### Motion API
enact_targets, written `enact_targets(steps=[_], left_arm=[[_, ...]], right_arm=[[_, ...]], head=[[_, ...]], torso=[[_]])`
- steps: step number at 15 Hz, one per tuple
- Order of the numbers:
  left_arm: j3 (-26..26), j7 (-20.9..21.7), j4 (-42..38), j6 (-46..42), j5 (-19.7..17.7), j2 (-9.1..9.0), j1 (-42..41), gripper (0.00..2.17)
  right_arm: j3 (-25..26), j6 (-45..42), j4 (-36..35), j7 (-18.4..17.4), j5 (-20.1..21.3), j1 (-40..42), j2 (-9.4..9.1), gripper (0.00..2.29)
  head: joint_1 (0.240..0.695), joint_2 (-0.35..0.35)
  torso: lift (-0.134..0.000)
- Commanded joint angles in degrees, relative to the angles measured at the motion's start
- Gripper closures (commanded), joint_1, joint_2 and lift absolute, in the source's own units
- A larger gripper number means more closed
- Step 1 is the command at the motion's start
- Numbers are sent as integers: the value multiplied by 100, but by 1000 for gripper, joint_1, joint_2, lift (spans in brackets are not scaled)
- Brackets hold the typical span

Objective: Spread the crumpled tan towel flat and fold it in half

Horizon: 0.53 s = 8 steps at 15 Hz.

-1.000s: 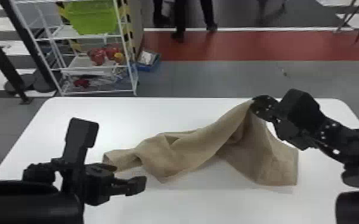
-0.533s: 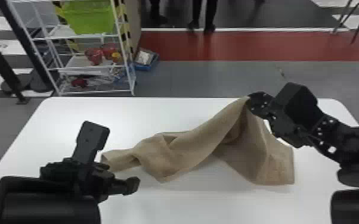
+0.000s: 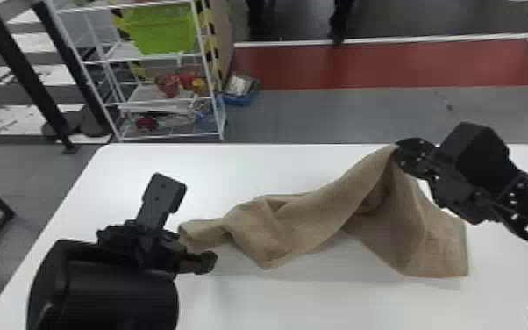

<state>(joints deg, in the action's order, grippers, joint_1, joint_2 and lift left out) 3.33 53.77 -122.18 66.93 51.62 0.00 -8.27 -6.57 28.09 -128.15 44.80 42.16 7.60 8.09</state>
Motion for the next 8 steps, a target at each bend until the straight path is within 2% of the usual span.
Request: enact_targets(steps=[1, 3, 5, 8], left_arm=[[-8, 151, 195, 18, 155, -15, 98, 360], [-8, 178, 309, 18, 191, -9, 124, 373], [-34, 213, 388, 35, 235, 18, 150, 535], [-105, 125, 441, 35, 243, 18, 221, 549]], right_arm=[[-11, 0, 0, 2, -6, 4, 0, 1440], [-29, 0, 0, -6, -6, -5, -9, 1440], [-38, 0, 0, 2, -6, -31, -9, 1440], [-55, 0, 9, -6, -6, -66, -9, 1436]], head=[[695, 107], [695, 107], [695, 112], [695, 121]], torso=[[-123], [-123], [-123], [-123]])
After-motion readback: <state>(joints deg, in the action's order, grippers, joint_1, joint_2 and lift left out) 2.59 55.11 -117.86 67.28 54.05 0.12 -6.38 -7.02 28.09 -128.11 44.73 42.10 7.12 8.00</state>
